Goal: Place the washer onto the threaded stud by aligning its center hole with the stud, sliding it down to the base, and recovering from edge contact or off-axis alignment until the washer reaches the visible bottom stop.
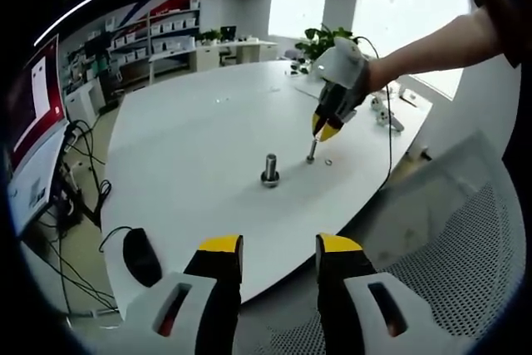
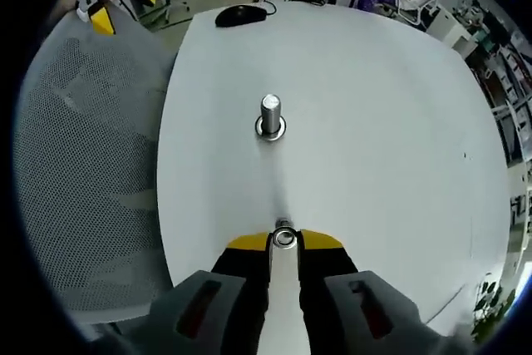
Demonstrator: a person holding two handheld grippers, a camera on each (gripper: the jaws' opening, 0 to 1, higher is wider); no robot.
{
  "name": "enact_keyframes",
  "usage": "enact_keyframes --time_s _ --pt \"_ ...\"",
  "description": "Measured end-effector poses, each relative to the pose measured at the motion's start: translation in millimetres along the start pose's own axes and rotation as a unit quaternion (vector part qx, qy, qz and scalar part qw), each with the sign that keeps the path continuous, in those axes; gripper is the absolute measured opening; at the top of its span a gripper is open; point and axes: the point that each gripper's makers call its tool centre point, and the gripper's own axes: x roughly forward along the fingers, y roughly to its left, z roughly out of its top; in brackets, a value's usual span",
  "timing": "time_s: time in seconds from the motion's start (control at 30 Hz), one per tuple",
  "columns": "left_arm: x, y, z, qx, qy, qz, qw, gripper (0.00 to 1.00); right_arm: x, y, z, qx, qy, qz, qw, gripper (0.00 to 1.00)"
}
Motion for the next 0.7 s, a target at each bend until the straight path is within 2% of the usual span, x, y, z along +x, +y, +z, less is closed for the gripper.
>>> enact_keyframes --time_s 0.43,0.7 --pt "0.0 0.3 0.3 -0.001 -0.001 0.001 1.0000 0.33 4.6 0.7 3.2 -0.011 0.008 0.004 0.9999 0.14" --pt "0.0 1.4 0.2 -0.001 -0.001 0.002 1.0000 0.33 9.8 0.8 -2.2 -0.019 0.021 0.008 0.9996 0.14"
